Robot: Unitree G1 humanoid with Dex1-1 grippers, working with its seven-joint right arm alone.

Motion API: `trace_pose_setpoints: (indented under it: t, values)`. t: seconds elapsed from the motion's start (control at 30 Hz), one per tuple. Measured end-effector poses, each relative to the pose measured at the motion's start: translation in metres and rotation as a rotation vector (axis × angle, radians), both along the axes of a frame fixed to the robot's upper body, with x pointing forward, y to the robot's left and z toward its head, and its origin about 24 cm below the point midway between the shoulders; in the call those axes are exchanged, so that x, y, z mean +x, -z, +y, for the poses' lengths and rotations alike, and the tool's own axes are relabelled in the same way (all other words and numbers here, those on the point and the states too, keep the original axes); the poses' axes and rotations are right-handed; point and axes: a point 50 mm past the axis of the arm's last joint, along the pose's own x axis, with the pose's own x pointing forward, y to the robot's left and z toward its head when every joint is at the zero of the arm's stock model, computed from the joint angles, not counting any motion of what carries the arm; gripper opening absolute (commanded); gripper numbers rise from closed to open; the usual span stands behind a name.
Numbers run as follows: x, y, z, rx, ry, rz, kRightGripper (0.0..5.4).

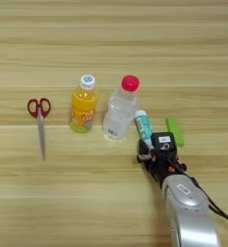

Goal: Move the objects on the table

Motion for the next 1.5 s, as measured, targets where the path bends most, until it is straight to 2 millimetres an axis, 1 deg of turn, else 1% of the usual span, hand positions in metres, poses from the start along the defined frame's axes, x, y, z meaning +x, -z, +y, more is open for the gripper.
trace_pose_setpoints:
  t: [0.07,0.13,0.27,0.5,0.67,0.8,0.87,1.07,1.13,1.17,1.3,1.5]
  values:
    - [-0.001,-0.002,-0.001,0.017,0.011,-0.013,1.70]
    - [0.000,-0.009,-0.001,0.017,0.020,-0.051,1.70]
    - [0.000,-0.018,-0.001,0.020,0.025,-0.090,1.70]
    - [0.001,-0.029,-0.002,0.016,0.037,-0.136,1.70]
    - [0.005,-0.045,-0.001,0.015,0.029,-0.205,1.70]
    - [0.007,-0.051,-0.001,0.011,0.031,-0.218,1.70]
    - [0.008,-0.057,-0.001,0.008,0.030,-0.234,1.70]
    - [0.008,-0.085,0.005,0.010,-0.001,-0.335,1.70]
    - [0.008,-0.087,0.006,0.010,-0.004,-0.340,1.70]
    - [0.006,-0.093,0.008,0.012,-0.011,-0.346,1.70]
    - [0.004,-0.103,0.013,0.014,-0.032,-0.377,1.69]
    - [0.000,-0.117,0.028,0.028,-0.105,-0.425,1.69]
